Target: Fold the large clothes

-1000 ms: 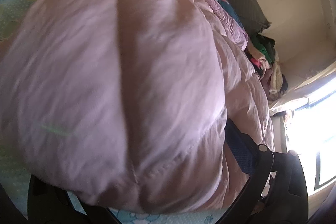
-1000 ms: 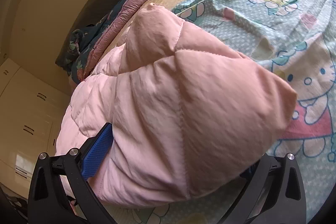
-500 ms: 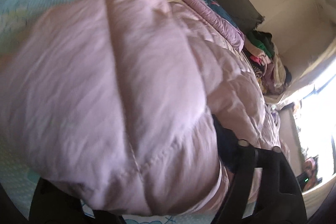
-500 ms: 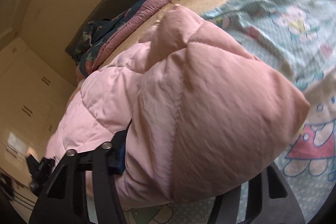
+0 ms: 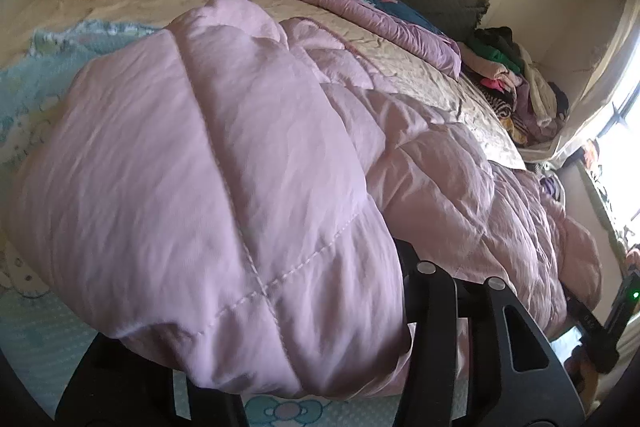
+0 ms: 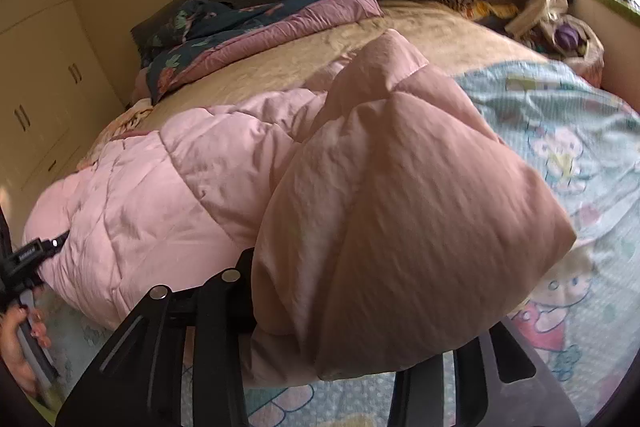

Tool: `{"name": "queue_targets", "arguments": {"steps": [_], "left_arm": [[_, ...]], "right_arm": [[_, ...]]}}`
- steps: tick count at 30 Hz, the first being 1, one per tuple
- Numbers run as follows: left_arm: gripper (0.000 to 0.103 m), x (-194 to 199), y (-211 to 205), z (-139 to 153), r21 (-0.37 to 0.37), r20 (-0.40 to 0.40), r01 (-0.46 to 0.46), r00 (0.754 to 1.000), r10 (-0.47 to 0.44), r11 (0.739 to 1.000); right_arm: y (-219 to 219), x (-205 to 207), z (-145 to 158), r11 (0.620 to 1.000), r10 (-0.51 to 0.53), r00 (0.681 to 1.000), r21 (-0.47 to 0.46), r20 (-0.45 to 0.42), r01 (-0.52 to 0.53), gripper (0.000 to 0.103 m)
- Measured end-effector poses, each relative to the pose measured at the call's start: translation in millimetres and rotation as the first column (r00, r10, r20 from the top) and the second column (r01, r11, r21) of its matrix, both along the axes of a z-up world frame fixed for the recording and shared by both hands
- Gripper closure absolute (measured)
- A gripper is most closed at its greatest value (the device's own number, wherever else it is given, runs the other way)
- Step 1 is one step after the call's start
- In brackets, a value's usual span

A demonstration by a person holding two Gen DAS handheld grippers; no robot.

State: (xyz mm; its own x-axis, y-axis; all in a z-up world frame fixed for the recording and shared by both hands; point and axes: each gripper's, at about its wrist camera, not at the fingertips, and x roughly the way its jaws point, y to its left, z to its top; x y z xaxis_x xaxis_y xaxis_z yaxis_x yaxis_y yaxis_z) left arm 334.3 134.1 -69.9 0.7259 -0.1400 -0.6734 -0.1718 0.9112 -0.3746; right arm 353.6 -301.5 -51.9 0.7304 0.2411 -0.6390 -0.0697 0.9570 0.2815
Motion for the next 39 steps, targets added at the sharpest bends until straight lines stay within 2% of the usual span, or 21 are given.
{"name": "queue_targets", "arguments": {"steps": [6, 14, 21, 27, 32, 36, 39], "left_arm": [[0.066, -13.3, -8.8, 19.3, 0.04, 0.008, 0.011, 1.0, -0.012, 0.999], [0.066, -49.7, -13.9, 40.0, 0.054, 0.021, 0.021, 1.0, -0.022, 0.998], [0.066, -82.8, -10.5, 41.4, 0.05, 0.014, 0.03, 0.999, -0.03, 0.998], [0.066, -116.0, -7.1, 34.5, 0.047, 0.004, 0.036, 0.999, -0.036, 0.998], [0.063, -139.3, -5.4, 23.9, 0.043, -0.004, 0.038, 0.999, -0.038, 0.998], [0.056, -153.3, -1.4, 10.3, 0.028, -0.021, 0.028, 0.999, -0.027, 0.999], [0.048, -161.2, 3.6, 3.1, 0.01, -0.035, 0.014, 0.999, -0.014, 1.0]], "right_arm": [[6.7, -15.0, 23.9, 0.996, 0.038, 0.998, -0.079, 0.046, -0.035, 0.072], [17.4, -51.7, 53.4, 0.984, 0.096, 0.991, -0.162, 0.093, -0.08, 0.073], [19.3, -88.7, 60.7, 0.979, 0.112, 0.99, -0.179, 0.09, -0.094, 0.073], [18.6, -122.5, 54.2, 0.982, 0.104, 0.992, -0.165, 0.075, -0.091, 0.073], [11.6, -147.7, 37.1, 0.989, 0.079, 0.996, -0.131, 0.04, -0.074, 0.071], [-1.1, -158.1, 19.6, 0.998, 0.041, 0.999, -0.049, -0.014, -0.041, 0.064], [-9.6, -164.9, 10.3, 1.0, 0.016, 0.998, 0.022, -0.058, -0.015, 0.052]]}}
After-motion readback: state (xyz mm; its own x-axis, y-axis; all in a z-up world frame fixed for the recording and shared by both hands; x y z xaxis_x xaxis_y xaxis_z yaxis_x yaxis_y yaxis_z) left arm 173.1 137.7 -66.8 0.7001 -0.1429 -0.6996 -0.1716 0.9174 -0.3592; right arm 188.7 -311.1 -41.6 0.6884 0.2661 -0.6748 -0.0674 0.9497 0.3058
